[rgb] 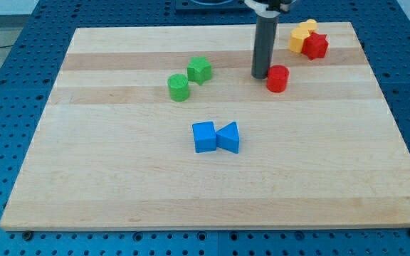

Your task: Move the red circle to the right of the blue triangle

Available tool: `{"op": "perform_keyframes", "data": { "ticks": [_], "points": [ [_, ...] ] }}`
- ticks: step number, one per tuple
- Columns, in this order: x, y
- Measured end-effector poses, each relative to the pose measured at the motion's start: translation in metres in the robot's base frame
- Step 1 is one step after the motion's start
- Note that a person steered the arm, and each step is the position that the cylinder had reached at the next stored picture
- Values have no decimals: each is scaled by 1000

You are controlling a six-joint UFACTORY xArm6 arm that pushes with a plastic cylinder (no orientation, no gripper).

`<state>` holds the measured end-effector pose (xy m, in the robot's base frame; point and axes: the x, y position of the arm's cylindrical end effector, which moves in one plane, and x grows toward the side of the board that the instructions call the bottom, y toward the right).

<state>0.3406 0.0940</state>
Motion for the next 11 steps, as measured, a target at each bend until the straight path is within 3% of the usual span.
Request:
{"op": "perform_keyframes", "data": {
  "ticks": [4,6,8,10,11],
  "points": [
    [0,84],
    [18,74],
    [63,73],
    [93,99],
    [92,75]
  ]
}}
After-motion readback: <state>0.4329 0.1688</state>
